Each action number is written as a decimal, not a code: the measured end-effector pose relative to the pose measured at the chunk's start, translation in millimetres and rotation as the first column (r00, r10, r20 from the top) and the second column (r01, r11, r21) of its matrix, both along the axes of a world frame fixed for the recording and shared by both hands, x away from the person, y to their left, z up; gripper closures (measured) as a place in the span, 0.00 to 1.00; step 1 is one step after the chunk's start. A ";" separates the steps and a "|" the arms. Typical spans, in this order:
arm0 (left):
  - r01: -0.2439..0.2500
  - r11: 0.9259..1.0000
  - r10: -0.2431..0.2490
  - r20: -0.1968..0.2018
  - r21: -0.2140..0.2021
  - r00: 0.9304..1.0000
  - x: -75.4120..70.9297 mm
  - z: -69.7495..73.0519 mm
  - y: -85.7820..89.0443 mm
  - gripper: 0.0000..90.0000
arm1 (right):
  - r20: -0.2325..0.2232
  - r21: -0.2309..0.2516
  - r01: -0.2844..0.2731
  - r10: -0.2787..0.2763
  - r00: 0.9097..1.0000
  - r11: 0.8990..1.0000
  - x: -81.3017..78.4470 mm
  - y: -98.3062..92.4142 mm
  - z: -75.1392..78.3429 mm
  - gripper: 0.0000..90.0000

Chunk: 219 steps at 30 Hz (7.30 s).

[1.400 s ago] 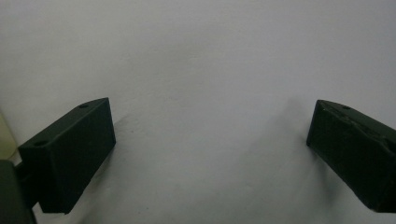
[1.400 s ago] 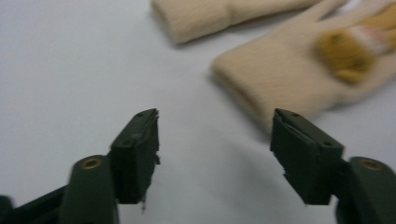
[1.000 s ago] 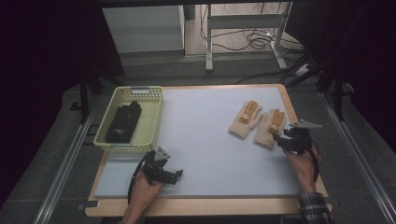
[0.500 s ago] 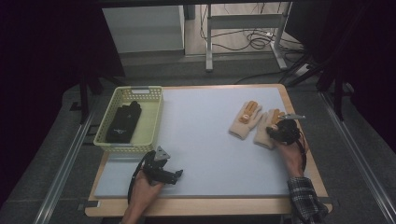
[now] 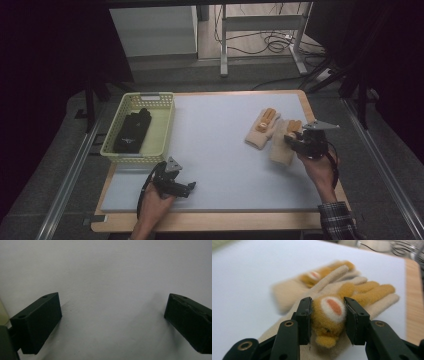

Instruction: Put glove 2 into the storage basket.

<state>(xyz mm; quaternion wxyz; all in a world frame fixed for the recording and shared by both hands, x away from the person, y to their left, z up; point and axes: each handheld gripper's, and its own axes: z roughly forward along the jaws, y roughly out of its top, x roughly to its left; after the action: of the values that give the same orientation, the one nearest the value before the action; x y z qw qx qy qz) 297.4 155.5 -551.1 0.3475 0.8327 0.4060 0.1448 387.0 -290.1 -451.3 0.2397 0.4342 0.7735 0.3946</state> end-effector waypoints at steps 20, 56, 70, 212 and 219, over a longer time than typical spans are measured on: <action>0.000 1.000 0.000 0.001 0.000 1.000 -0.2 0.0 0.0 0.02 | -0.085 0.018 -0.388 0.388 0.918 0.922 -44.0 127.8 -41.9 0.60; 0.001 1.000 -0.001 0.000 0.000 1.000 0.0 -0.1 0.1 0.02 | -0.126 0.040 -0.251 0.254 0.959 0.967 -45.5 84.1 -49.5 0.97; -0.002 1.000 0.002 0.001 -0.003 1.000 -0.1 -0.2 -0.1 0.02 | -0.095 0.038 -0.307 0.309 0.946 0.951 -55.2 108.0 -13.2 0.96; -0.002 1.000 0.002 0.007 -0.007 1.000 -1.0 0.5 0.8 0.03 | -0.159 0.074 -0.466 0.472 0.867 0.882 -83.8 79.4 -70.6 0.91; -0.021 0.999 0.020 0.022 0.029 1.000 -4.9 2.3 8.8 0.03 | -0.172 0.044 -0.507 0.506 0.845 0.861 -91.7 101.7 -81.6 0.91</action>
<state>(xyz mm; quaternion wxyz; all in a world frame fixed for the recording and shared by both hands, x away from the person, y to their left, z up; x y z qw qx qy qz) 292.5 164.3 -548.8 0.3382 0.8320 0.4084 0.1632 295.3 -188.4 -532.9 0.0581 0.2480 0.8795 0.4021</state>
